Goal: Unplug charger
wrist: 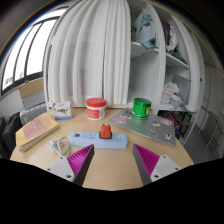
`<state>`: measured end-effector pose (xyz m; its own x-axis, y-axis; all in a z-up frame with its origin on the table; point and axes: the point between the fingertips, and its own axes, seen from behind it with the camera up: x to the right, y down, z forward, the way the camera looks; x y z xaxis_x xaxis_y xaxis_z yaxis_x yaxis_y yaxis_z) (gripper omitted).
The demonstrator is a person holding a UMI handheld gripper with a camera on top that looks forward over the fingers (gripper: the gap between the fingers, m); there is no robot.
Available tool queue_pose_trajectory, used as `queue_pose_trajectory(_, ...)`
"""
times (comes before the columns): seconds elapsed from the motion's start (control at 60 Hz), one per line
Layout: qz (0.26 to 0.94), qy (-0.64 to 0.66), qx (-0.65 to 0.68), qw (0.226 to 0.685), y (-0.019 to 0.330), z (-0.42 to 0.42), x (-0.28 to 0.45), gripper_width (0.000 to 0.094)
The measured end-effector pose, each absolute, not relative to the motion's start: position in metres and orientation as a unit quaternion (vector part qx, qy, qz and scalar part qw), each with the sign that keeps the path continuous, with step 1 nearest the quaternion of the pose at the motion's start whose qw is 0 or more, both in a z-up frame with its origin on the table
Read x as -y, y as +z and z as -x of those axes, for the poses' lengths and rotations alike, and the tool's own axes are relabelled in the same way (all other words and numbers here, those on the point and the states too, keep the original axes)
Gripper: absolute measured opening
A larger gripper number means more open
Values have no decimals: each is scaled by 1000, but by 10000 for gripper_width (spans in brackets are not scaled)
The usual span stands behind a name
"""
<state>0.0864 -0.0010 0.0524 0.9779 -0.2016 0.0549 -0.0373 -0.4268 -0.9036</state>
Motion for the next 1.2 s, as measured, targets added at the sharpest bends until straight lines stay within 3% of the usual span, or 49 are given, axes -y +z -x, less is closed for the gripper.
queue_pose_trajectory(0.317, 839, -39, -96, 534, 29, -88, -79, 767)
queue_pose_trajectory(0.367, 834, -44, -104, 541, 29, -94, -87, 654)
queue_pose_trajectory(0.433, 834, -29, -90, 543, 29, -81, -97, 343)
queue_pose_trajectory(0.45, 835, -23, -81, 543, 29, -78, -99, 302)
queue_pose_trajectory(0.533, 837, -42, -80, 540, 28, -82, -99, 277)
queue_pose_trajectory(0.65, 836, -41, -90, 540, 29, -82, -98, 161)
queue_pose_trajectory(0.867, 841, -51, -93, 531, 36, -84, -97, 146)
queue_pose_trajectory(0.967, 798, -89, -72, 591, 119, -92, -88, 147)
queue_pose_trajectory(1.05, 779, -93, -97, 612, 167, -113, -70, 148)
queue_pose_trajectory(1.2, 788, -114, -121, 592, 151, -155, -56, 147)
